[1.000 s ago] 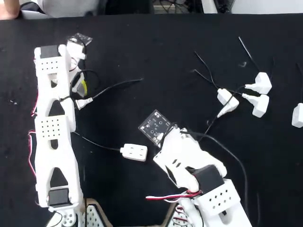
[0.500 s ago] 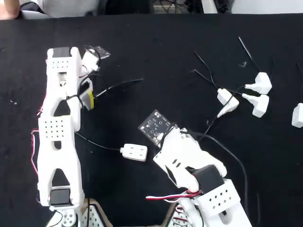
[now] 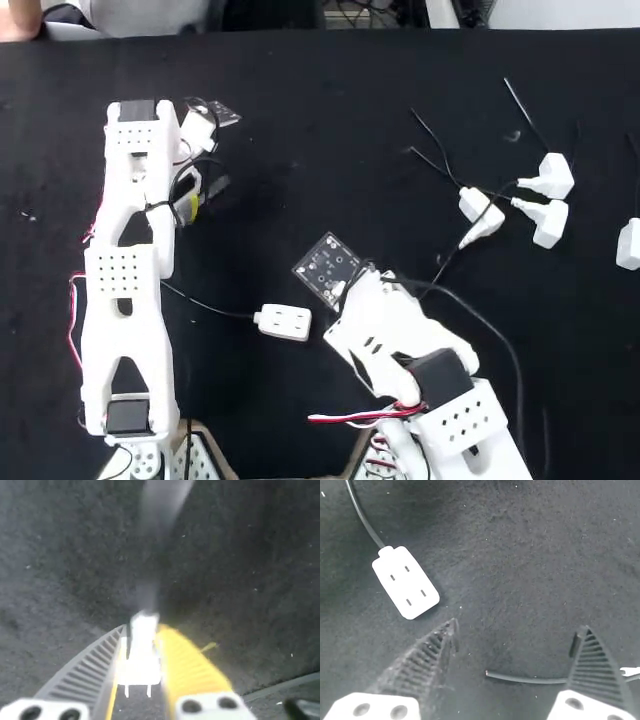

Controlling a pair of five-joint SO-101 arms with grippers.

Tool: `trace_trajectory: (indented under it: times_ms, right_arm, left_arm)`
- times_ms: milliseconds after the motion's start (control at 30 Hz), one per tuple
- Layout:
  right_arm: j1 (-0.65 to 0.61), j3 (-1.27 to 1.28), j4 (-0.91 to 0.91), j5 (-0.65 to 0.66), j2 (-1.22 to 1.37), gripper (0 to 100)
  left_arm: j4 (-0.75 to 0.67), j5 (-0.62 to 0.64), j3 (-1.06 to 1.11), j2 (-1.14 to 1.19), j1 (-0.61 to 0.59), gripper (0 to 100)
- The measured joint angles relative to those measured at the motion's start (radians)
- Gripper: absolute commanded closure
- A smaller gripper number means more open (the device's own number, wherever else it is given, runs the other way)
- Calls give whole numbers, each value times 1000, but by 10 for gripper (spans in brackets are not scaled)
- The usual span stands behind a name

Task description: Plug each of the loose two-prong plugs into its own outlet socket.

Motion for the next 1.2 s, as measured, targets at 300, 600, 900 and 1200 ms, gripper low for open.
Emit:
trace_trajectory:
  times_ms: [300, 600, 900, 1200]
  right_arm:
    - [166, 0, -44, -94, 0, 655]
    - [232, 0, -52, -115, 0, 655]
    - [276, -2, -51, -117, 0, 655]
    - [511, -89, 17, -98, 0, 655]
  left_arm:
    - [-6, 74, 20, -77, 3, 970]
    - [-8, 83, 516, -456, 170, 970]
    - [-91, 149, 982, -914, 437, 970]
    - [-364, 347, 1254, -1094, 726, 967]
